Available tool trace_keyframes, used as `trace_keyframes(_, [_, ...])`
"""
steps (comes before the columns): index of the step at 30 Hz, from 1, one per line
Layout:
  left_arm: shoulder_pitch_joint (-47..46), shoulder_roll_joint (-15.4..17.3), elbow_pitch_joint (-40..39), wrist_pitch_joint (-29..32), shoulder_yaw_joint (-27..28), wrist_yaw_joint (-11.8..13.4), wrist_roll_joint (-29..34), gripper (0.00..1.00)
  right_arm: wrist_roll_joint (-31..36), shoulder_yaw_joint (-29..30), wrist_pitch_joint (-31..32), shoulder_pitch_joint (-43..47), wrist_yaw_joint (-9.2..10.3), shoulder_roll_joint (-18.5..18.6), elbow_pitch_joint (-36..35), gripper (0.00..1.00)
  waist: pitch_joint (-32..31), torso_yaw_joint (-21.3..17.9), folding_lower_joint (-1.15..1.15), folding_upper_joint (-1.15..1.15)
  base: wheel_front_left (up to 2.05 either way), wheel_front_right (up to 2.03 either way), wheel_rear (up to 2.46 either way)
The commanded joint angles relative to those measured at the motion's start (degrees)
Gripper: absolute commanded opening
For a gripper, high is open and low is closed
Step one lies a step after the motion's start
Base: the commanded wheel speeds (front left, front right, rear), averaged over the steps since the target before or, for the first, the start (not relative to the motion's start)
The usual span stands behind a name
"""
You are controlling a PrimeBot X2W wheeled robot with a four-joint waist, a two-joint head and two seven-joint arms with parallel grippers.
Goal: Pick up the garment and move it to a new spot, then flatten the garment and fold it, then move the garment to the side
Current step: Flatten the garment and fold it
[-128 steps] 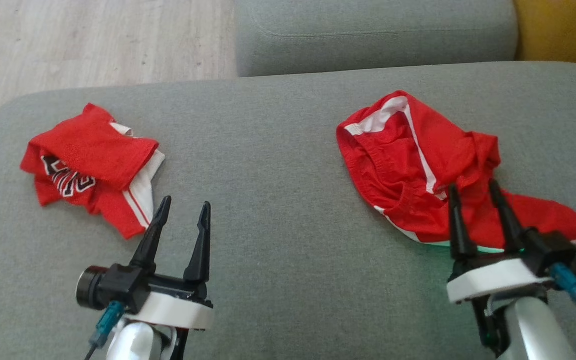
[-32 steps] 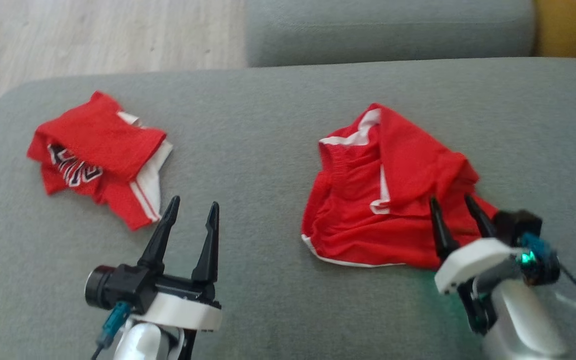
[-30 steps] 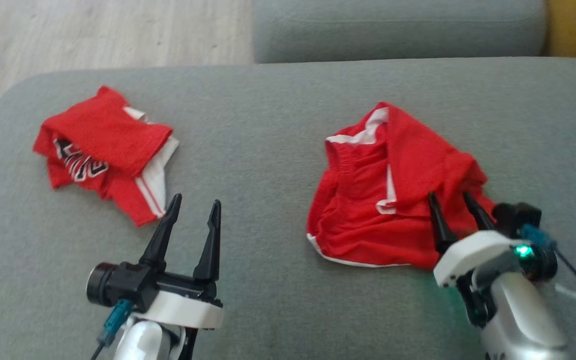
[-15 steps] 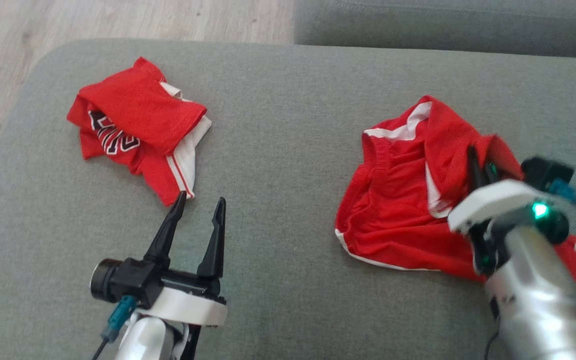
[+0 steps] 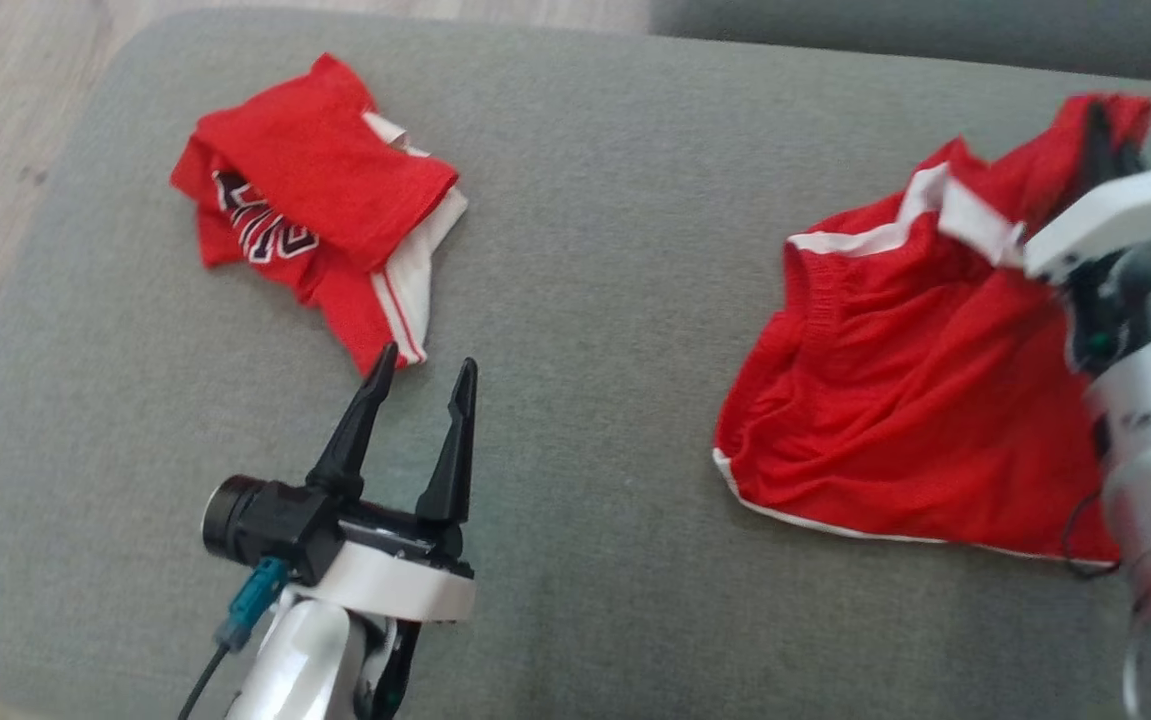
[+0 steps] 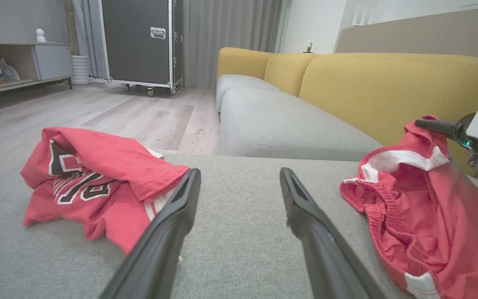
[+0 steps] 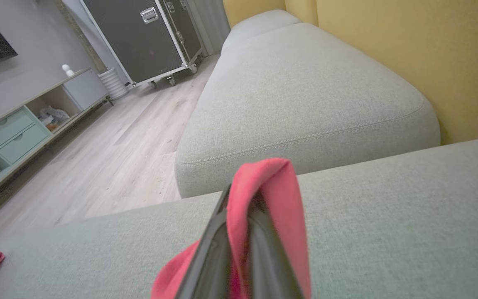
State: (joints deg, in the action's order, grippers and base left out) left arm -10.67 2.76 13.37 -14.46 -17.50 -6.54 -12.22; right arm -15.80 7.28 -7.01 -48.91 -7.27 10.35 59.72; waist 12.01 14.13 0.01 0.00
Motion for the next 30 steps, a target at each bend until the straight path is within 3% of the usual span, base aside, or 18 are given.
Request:
trace_keyframes(1, [-2.2, 0.1, -2.0, -0.5, 1.1, 0.2, -0.7, 1.0, 0.9, -0.6, 0.1, -3.0, -0.22, 0.5, -0.8, 0.0, 0.8, 1.0, -0.01, 0.0, 0.0, 0.0, 0.0])
trace_keyframes(16, [-3.3, 0.1, -2.0, -0.5, -2.1, 1.1, -2.7, 1.0, 9.0, 7.8, -2.1, -14.6, -0.22, 7.3, 10.9, 0.0, 3.2, 6.6, -0.01, 0.0, 0.0, 0.0, 0.0])
trace_keyframes(17, [-3.3, 0.1, -2.0, -0.5, -2.2, 1.1, -2.7, 1.0, 9.9, 8.4, -2.2, -14.7, -0.22, 7.8, 11.5, 0.4, 3.2, 6.7, -0.01, 0.0, 0.0, 0.0, 0.0])
trace_keyframes(18, [-3.3, 0.1, -1.9, -0.5, -2.2, 1.2, -2.7, 1.0, 11.0, 9.0, -2.0, -14.5, -0.22, 8.2, 12.0, 1.0, 3.1, 6.9, -0.01, 0.0, 0.0, 0.0, 0.0])
trace_keyframes(23, [-3.1, 0.1, -1.8, -0.5, -1.4, 1.5, -2.2, 1.0, 15.7, 10.4, -1.8, -12.9, -0.22, 7.5, 13.2, 1.0, 1.7, 5.9, -0.01, 0.0, 0.0, 0.0, 0.0])
trace_keyframes(30, [-2.5, 0.1, -2.0, -0.5, 0.7, 1.4, -0.9, 1.0, 17.5, 11.2, -3.8, -9.8, -0.22, 4.1, 13.6, 1.0, -1.8, 1.0, -0.01, 0.0, 0.0, 0.0, 0.0])
